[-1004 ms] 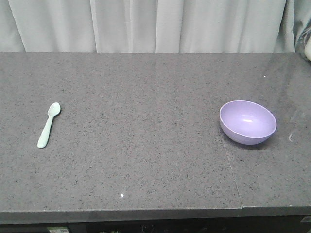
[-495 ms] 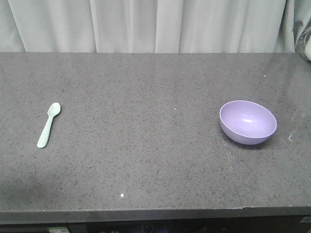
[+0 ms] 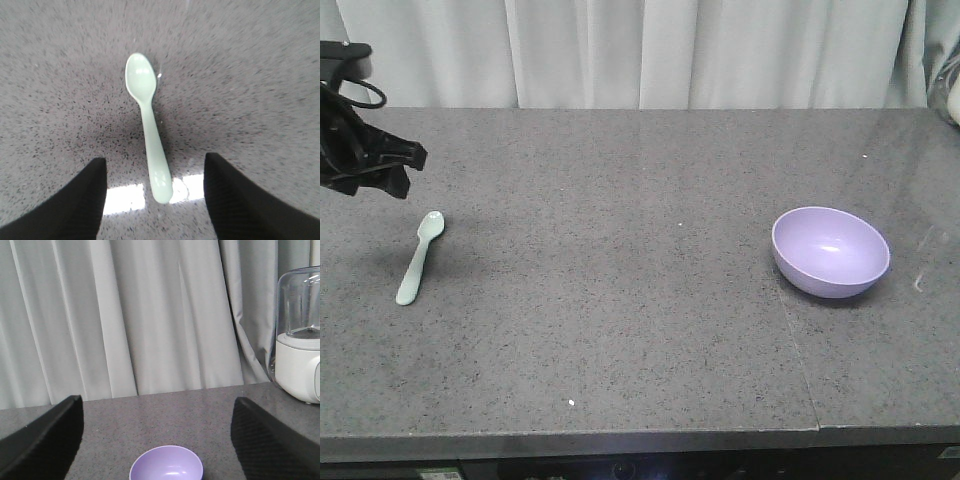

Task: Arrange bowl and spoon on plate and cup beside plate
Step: 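Lower the open left gripper around the pale green spoon handle and close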

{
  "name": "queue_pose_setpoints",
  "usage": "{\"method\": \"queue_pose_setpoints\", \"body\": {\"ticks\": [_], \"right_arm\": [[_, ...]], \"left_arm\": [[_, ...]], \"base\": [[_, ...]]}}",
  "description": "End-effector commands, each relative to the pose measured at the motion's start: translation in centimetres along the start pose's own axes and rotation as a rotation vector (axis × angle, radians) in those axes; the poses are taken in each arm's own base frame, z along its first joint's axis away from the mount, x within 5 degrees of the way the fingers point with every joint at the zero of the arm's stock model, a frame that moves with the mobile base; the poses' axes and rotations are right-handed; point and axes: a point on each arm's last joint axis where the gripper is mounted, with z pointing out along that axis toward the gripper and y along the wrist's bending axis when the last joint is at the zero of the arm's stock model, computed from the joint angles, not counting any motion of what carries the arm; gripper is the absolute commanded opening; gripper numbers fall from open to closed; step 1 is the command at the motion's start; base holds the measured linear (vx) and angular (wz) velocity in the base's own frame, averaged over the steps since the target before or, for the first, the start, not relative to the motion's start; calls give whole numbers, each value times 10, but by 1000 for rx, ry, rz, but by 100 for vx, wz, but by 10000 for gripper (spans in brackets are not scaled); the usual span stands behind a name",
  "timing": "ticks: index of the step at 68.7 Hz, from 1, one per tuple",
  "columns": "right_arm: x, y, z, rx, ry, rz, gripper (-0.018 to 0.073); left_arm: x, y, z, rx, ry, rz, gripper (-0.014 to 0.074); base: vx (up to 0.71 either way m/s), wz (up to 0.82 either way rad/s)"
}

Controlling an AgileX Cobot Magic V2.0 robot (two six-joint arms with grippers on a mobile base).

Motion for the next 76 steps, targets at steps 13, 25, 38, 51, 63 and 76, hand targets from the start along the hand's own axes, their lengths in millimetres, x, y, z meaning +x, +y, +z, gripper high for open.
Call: {"method": "queue_pose_setpoints", "body": {"ticks": [13, 25, 38, 51, 63, 76], "right_arm": [[-11, 0, 1, 4, -42, -19, 592], [-11, 0, 1, 5, -36, -19, 592], [-11, 0, 1, 5, -36, -19, 592], [-11, 0, 1, 5, -36, -18, 592], [-11, 0, 1, 5, -37, -18, 592], [-11, 0, 1, 5, -37, -18, 592]], "left_arm": [[-30, -1, 38, 28, 85, -24, 419], [-30, 0, 51, 21, 114, -24, 419], [-30, 2, 51, -8, 114, -30, 419], [-30, 4, 55, -22, 123, -32, 419], [-29, 4, 68, -23, 151, -38, 418], [-27, 2, 76, -26, 171, -35, 418]], "base": [[0, 0], [0, 0], [0, 0], [0, 0], [0, 0], [0, 0]]}}
